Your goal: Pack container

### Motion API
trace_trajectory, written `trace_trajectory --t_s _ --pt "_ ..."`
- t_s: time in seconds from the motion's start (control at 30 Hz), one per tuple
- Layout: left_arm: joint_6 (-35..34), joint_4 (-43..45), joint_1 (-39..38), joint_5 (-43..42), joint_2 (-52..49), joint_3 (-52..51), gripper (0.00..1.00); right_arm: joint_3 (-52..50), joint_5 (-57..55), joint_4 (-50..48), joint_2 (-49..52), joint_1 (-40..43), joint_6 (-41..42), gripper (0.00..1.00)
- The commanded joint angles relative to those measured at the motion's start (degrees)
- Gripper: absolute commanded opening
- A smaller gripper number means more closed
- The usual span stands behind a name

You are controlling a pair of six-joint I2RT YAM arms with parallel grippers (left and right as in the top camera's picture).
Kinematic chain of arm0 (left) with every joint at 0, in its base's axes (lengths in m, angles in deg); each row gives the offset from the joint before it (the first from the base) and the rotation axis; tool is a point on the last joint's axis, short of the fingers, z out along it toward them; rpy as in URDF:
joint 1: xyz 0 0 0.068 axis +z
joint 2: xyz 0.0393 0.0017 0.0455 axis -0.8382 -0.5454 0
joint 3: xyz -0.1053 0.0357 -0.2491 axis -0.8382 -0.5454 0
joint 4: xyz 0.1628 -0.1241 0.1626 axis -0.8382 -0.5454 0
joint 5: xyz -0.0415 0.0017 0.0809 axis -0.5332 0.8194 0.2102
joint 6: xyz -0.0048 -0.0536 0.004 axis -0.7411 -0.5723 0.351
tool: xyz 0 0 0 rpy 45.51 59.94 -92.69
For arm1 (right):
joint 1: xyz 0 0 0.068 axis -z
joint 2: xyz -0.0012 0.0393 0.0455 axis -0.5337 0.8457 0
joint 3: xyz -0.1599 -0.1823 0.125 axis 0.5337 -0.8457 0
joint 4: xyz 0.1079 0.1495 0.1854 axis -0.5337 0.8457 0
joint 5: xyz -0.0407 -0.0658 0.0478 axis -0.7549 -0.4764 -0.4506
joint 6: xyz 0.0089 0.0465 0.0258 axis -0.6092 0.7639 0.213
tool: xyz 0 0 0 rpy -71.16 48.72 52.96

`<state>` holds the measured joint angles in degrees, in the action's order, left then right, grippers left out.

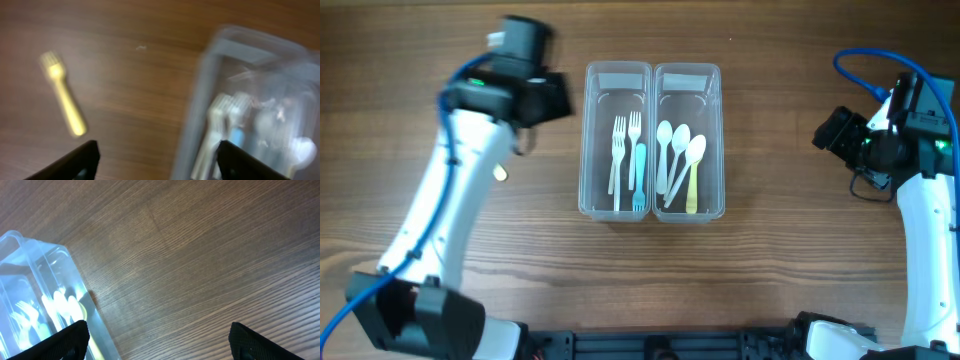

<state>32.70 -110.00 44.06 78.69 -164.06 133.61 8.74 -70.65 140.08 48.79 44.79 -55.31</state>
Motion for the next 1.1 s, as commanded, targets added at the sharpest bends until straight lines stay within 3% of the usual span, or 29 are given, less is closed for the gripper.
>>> trace_trajectory --t_s 0.0,0.07,0.17,0.37,0.7,1.07 --pt "-6.1 -2.6 14.7 -6.6 -7.0 -1.9 0.75 0.7 0.5 0.4 0.5 0.1 0.2 0.90" --pt "-6.1 -2.6 20.6 -12.1 -12.5 -3.1 0.63 0.7 0.5 0.4 0.5 0.1 0.1 0.92" --pt "-6.3 -2.4 23.9 -13.8 -17.5 -3.1 0.52 0.7 0.5 0.4 0.5 0.1 0.2 0.92" --pt "-4.8 -0.3 25.4 -7.0 -22.2 -3.2 0.50 0.7 0.5 0.4 0.5 0.1 0.1 0.92" --pt "-4.0 8.7 25.6 -7.1 -25.2 -3.2 0.46 0.7 0.5 0.9 0.5 0.1 0.1 0.89" --pt "-3.8 8.6 25.6 -7.2 -29.3 -3.2 0.37 0.7 0.4 1.3 0.5 0.1 0.0 0.88"
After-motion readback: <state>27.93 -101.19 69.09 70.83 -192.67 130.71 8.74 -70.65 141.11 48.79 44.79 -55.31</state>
